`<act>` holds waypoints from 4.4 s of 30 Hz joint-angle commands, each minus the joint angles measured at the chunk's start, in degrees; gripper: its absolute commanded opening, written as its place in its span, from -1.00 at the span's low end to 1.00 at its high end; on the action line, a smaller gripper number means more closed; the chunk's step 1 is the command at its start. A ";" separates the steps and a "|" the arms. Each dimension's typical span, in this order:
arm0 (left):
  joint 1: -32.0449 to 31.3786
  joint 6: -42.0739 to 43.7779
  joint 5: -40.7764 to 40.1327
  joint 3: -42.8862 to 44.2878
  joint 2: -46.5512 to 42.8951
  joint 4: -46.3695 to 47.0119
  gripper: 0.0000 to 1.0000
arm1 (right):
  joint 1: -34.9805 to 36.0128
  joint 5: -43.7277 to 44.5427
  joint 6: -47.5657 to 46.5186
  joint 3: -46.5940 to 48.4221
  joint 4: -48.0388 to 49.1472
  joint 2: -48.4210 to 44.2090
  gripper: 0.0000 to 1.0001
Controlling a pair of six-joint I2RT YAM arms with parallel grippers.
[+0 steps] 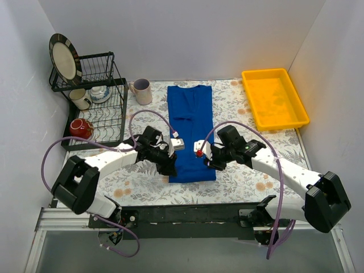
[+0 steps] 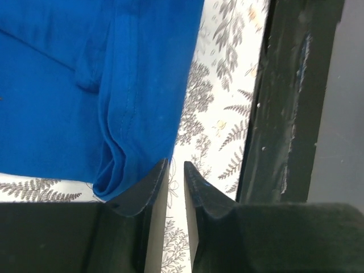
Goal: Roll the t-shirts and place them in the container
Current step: Roll the T-shirt to the center of the board.
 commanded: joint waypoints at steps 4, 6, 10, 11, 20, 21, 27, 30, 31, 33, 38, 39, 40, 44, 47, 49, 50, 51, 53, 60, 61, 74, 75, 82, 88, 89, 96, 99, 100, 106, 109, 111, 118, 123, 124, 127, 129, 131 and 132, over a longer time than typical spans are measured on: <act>0.12 4.57 -0.39 3.43 7.73 0.10 -0.68 | 0.07 -2.55 0.21 -1.13 4.00 3.26 -0.29; 0.03 3.79 -0.93 4.31 10.72 0.89 -0.69 | -0.10 -2.38 0.21 -1.48 4.53 3.87 -0.30; 0.21 3.43 -1.72 7.29 15.55 0.55 -0.68 | -0.81 -1.76 0.30 -2.63 5.41 4.40 -0.31; 0.29 3.43 -1.98 7.56 16.08 0.11 -0.68 | -1.24 -1.59 0.73 -2.89 6.02 4.58 -0.31; 0.91 7.73 -1.20 7.91 9.33 -9.20 -0.19 | -2.74 1.31 3.37 -6.50 10.59 5.19 -0.22; 0.91 8.35 -0.76 7.74 7.75 -9.91 -0.14 | -2.92 1.92 3.72 -6.32 10.86 5.19 -0.22; 0.30 16.43 -1.63 2.75 -4.47 -8.78 0.36 | -4.15 4.39 4.60 -0.79 9.20 5.98 -0.22; -0.49 21.00 -1.90 0.27 -5.80 -5.52 0.45 | -4.24 0.89 3.12 4.04 4.72 5.90 -0.20; -0.76 21.53 -2.07 0.18 -5.10 -5.08 0.44 | -4.15 -0.86 1.98 4.75 3.66 5.90 -0.19; -0.94 20.23 -2.51 0.44 -3.00 -3.86 0.40 | -4.06 -2.99 2.84 6.07 3.04 6.59 -0.25; 0.11 6.17 -2.88 2.55 1.75 2.92 0.12 | -3.89 -8.42 5.22 5.81 4.18 9.32 -0.47; 0.90 2.33 -1.64 3.16 2.37 2.48 0.05 | -3.71 -9.14 5.31 5.72 4.09 9.85 -0.47; 1.17 0.90 -0.41 3.52 3.07 1.43 -0.05 | -3.54 -9.67 5.40 5.98 3.92 10.37 -0.48; 1.61 -7.01 2.67 2.03 1.76 2.39 -0.03 | -3.27 -11.43 4.78 5.90 3.57 13.53 -0.53; 2.31 -12.64 5.83 1.85 2.20 3.18 -0.01 | -3.27 -12.30 3.55 6.07 2.60 15.12 -0.57; 3.19 -14.58 12.04 1.67 2.64 4.67 0.03 | -3.27 -12.57 2.85 6.25 1.73 16.17 -0.60; 3.28 -15.89 13.99 1.76 3.68 4.94 0.05 | -3.27 -13.01 2.67 6.77 1.46 16.44 -0.61; 3.28 -17.21 15.32 1.50 4.22 7.03 0.07 | -3.36 -13.36 2.67 7.12 1.28 16.70 -0.61; 3.28 -22.37 17.53 0.97 6.58 9.85 0.09 | -3.27 -13.80 2.85 7.56 0.93 17.06 -0.62; 3.63 -33.21 19.02 0.70 14.92 23.21 0.19 | -5.37 -13.62 7.41 7.83 3.65 18.29 -0.63; 3.55 -34.00 19.46 1.66 16.25 23.22 0.20 | -6.68 -13.97 8.03 8.09 3.83 18.38 -0.63; 6.27 -39.72 22.34 4.57 18.56 22.96 0.10 | -16.45 -14.86 11.20 18.79 -2.66 15.92 -0.63; 5.66 -39.99 23.67 5.88 18.03 23.13 0.10 | -16.98 -14.77 11.11 19.77 -3.80 15.74 -0.62; 0.56 -44.02 25.27 11.68 24.60 29.19 0.08 | -20.14 -13.02 10.15 25.32 -9.79 15.30 -0.63; -6.64 -53.34 25.09 14.77 31.20 42.72 0.08 | -22.95 -10.55 10.14 27.08 -9.70 12.84 -0.63; -7.96 -54.22 25.00 14.77 31.90 45.69 0.08 | -23.48 -10.29 10.06 27.08 -9.79 12.49 -0.63; -10.43 -58.53 22.38 12.93 37.17 51.26 0.09 | -26.73 -8.71 9.35 24.80 -10.67 8.02 -0.63; -10.34 -57.84 21.49 13.01 39.99 50.83 0.12 | -26.91 -8.62 9.18 22.86 -10.67 6.52 -0.63; -10.34 -56.61 21.05 13.36 40.43 49.86 0.13 | -26.83 -8.79 9.00 22.08 -10.67 6.16 -0.63; -10.25 -51.78 24.29 17.84 39.30 43.72 0.16 | -26.82 -8.00 7.69 21.01 -11.20 4.58 -0.56; -10.08 -40.99 25.35 22.75 34.47 25.86 0.22 | -26.91 -6.77 7.25 21.45 -11.46 3.88 -0.39; -9.64 -27.90 22.99 26.78 29.90 14.92 0.27 | -26.74 -4.68 7.15 21.45 -10.59 2.39 -0.31; -5.95 10.53 4.02 27.10 15.16 -16.31 0.43 | -23.49 14.31 7.58 11.88 17.70 -12.73 0.97; -7.61 22.05 -11.26 16.72 2.83 -14.40 0.40 | -23.40 2.60 10.76 16.69 3.72 -6.42 0.75; -8.75 25.11 -13.30 13.14 -0.06 -12.92 0.37 | -23.31 -0.24 9.71 19.49 0.96 -4.84 0.46; -10.08 28.38 -17.88 8.46 -3.24 -8.35 0.36 | -22.61 -1.77 9.44 21.45 -2.76 -1.05 0.20; -10.95 28.74 -19.38 4.76 -4.92 -5.71 0.35 | -22.60 0.86 9.27 19.79 -0.84 -2.27 0.20; -12.53 28.83 -21.31 2.91 -5.44 -1.49 0.35 | -22.52 1.84 7.78 17.69 -0.04 -3.68 0.21; -13.06 29.09 -22.10 0.73 -5.45 0.00 0.35 | -22.60 2.19 7.42 17.24 -0.30 -3.95 0.21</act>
